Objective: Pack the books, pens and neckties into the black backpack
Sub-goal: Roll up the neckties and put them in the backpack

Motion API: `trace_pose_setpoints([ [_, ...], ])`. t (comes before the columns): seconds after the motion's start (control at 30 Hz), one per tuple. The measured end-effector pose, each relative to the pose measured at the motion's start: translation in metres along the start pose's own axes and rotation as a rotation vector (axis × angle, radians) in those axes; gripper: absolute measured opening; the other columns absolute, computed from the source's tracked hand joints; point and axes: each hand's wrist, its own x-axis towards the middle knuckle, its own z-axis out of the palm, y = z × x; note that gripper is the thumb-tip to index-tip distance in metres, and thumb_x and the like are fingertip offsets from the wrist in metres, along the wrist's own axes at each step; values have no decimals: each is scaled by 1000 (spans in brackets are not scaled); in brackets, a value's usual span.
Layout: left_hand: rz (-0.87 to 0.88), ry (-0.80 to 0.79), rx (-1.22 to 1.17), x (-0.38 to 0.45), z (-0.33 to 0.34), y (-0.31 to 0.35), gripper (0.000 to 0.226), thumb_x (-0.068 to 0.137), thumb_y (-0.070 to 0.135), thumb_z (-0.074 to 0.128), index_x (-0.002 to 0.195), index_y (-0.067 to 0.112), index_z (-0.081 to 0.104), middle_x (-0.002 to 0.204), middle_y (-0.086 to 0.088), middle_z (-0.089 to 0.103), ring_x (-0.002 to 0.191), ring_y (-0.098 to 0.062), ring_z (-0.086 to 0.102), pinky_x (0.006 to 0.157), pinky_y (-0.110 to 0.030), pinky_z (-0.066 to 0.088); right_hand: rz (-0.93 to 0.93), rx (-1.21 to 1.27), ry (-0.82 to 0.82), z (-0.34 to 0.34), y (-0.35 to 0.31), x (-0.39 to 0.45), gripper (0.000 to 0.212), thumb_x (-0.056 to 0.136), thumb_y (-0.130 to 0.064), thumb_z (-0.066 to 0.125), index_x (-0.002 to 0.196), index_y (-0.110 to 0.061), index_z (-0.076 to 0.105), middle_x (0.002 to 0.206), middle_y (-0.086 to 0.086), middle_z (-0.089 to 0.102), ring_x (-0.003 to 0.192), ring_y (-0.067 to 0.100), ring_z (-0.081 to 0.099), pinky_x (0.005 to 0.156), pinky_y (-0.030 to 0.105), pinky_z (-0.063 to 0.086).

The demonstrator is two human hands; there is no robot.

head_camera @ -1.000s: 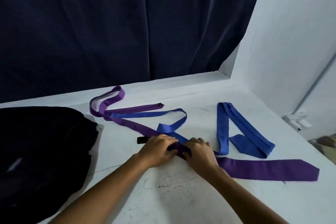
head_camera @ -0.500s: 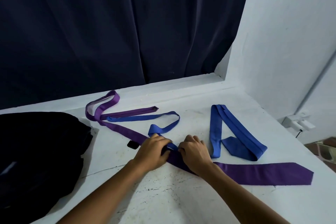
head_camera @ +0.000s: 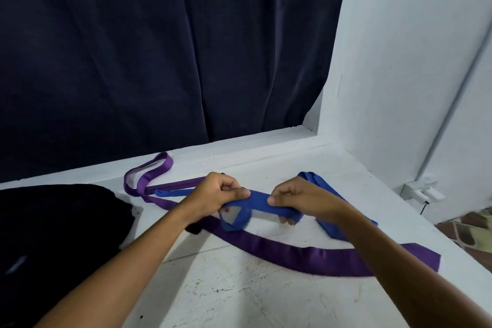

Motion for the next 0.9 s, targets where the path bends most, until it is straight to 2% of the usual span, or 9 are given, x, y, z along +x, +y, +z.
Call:
trace_pose_setpoints([
  [0.1, -27, -32, -152, -9, -8, 25, 18, 81, 24, 72, 67, 14, 68, 52, -6, 54, 42, -14, 42, 38, -18, 34, -33, 31, 110, -12, -1, -4, 21, 91, -18, 67, 75, -3, 68, 57, 1, 63, 53, 10, 56, 61, 21, 45],
  [0.17, -30, -48, -330, -15, -9, 41, 15, 81, 25, 69, 86, 11, 72, 66, -15, 61, 46, -20, 46, 38, -20, 39, -33, 108, 264, -15, 3, 0, 14, 86, -12, 72, 73, -8, 69, 59, -2, 66, 56, 7, 58, 63, 21, 44],
  [0.23, -15, -19, -488, -19, -7, 57, 19, 93, 18, 58, 105, 7, 68, 77, -14, 71, 49, -20, 59, 45, -24, 49, -63, 92, 511, -8, 5, 4, 9, 82, -8, 75, 77, -11, 69, 70, -1, 69, 63, 7, 61, 66, 22, 46],
  [0.33, 8, 19, -735, -20, -6, 75, 29, 102, 19, 43, 118, 2, 61, 104, -19, 73, 83, -29, 74, 67, -34, 61, -244, 1, 875, 13, -11, 0, 10, 88, -12, 69, 79, -11, 66, 76, -1, 67, 70, 10, 60, 65, 21, 48],
  [0.4, 5, 23, -900, -18, -5, 80, 38, 103, 27, 41, 122, -2, 57, 114, -21, 70, 101, -34, 70, 83, -39, 60, -338, 137, 759, 25, -26, -6, 25, 95, -20, 61, 78, -4, 68, 74, 10, 68, 69, 16, 61, 68, 30, 53],
  [0.5, 2, 31, -1042, -16, -2, 87, 53, 96, 36, 46, 129, -4, 51, 123, -23, 65, 112, -34, 65, 97, -43, 52, -268, 357, 393, 45, -43, -10, 50, 97, -39, 55, 94, 10, 63, 90, 28, 64, 78, 23, 61, 83, 41, 56],
  [0.57, 9, 37, -1091, -16, -3, 89, 66, 87, 42, 52, 134, -5, 47, 128, -23, 62, 117, -34, 63, 102, -45, 47, -231, 405, 296, 54, -44, -10, 39, 99, -30, 56, 102, 8, 63, 90, 22, 66, 83, 22, 62, 87, 43, 56],
  [0.7, 36, 145, -1008, -14, -15, 84, 64, 93, 43, 49, 138, -1, 42, 129, -17, 61, 117, -28, 63, 91, -45, 52, -199, 510, 177, 53, -40, -16, 18, 97, -13, 55, 89, -4, 68, 77, 1, 67, 75, 14, 62, 74, 25, 52],
  [0.9, -93, 459, -853, -4, -74, 30, 66, 97, 46, 50, 147, 4, 37, 143, -13, 49, 123, -27, 54, 79, -45, 56, -148, 492, 21, 33, -31, -35, 16, 88, -17, 62, 88, -2, 69, 69, 12, 65, 67, 24, 64, 75, 34, 53],
])
